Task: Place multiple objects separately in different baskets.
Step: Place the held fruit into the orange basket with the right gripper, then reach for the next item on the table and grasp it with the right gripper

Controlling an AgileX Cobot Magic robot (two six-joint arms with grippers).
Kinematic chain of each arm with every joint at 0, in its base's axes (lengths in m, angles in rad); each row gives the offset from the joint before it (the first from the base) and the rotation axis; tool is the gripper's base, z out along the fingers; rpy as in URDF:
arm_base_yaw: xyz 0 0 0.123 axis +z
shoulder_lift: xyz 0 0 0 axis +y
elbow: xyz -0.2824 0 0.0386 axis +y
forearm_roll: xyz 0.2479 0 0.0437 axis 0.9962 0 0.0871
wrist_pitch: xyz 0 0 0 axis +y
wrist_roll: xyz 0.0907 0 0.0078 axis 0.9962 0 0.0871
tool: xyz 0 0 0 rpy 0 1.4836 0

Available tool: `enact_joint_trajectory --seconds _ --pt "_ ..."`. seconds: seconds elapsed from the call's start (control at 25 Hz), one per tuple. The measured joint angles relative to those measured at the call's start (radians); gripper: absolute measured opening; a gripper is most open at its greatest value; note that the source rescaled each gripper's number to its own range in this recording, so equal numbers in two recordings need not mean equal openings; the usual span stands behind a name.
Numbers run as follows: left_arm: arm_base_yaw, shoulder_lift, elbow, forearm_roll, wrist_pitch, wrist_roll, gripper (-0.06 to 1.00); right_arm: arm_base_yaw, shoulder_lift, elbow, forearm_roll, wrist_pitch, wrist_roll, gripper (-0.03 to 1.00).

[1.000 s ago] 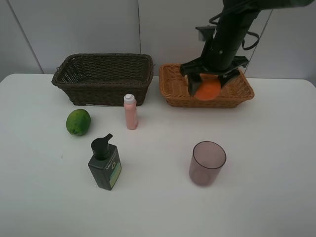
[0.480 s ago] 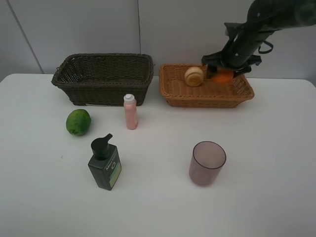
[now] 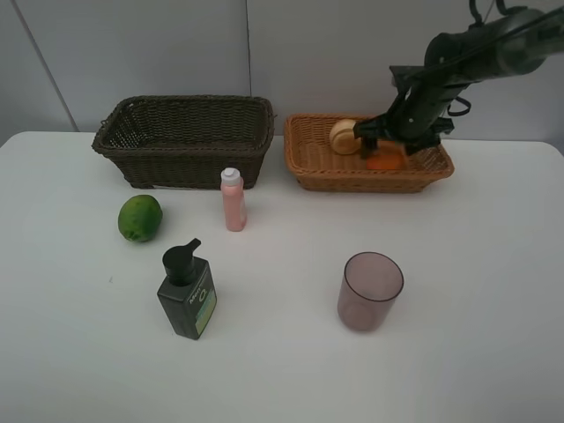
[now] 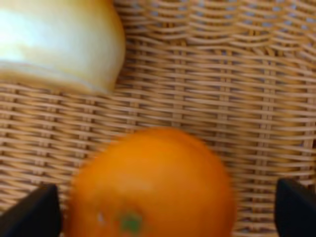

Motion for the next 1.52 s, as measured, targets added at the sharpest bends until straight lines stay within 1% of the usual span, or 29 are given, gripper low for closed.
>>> enact_joint_trajectory --seconds 0.04,0.12,0.24,0.32,0.48,0.56,0.76,0.84,1.0,1.12,1.2,1.32,1.52 --pt "0.000 0.000 0.000 0.000 0.000 0.000 1.00 0.000 -0.002 0.000 -0.001 -0.001 0.000 0.95" --pt "0.000 0.000 0.000 0.000 0.000 0.000 1.00 0.000 -0.017 0.000 -0.001 0.004 0.000 0.98" --pt "0.000 0.000 0.000 0.000 0.000 0.000 1.00 0.001 -0.069 0.000 -0.001 0.037 0.000 0.99" --pt "0.000 0.000 0.000 0.000 0.000 0.000 1.00 0.005 -0.110 0.000 -0.001 0.091 0.000 0.99" --pt "0.000 0.000 0.000 0.000 0.000 0.000 1.00 0.037 -0.200 0.013 0.001 0.255 -0.020 1.00" --pt "0.000 0.000 0.000 0.000 0.000 0.000 1.00 0.060 -0.258 0.052 0.007 0.319 -0.074 1.00" --pt "0.000 0.000 0.000 0.000 0.000 0.000 1.00 0.111 -0.406 0.222 0.053 0.395 -0.248 1.00" --pt "0.000 0.000 0.000 0.000 0.000 0.000 1.00 0.130 -0.460 0.295 0.057 0.422 -0.336 1.00" --pt "0.000 0.000 0.000 0.000 0.000 0.000 1.00 0.176 -0.542 0.437 0.059 0.430 -0.481 1.00" --pt "0.000 0.000 0.000 0.000 0.000 0.000 1.00 0.216 -0.575 0.502 0.069 0.424 -0.537 1.00" --pt "0.000 0.000 0.000 0.000 0.000 0.000 1.00 0.246 -0.581 0.527 0.083 0.425 -0.549 1.00" --pt "0.000 0.000 0.000 0.000 0.000 0.000 1.00 0.277 -0.581 0.550 0.087 0.395 -0.553 1.00" --pt "0.000 0.000 0.000 0.000 0.000 0.000 1.00 0.293 -0.573 0.585 0.088 0.330 -0.553 1.00"
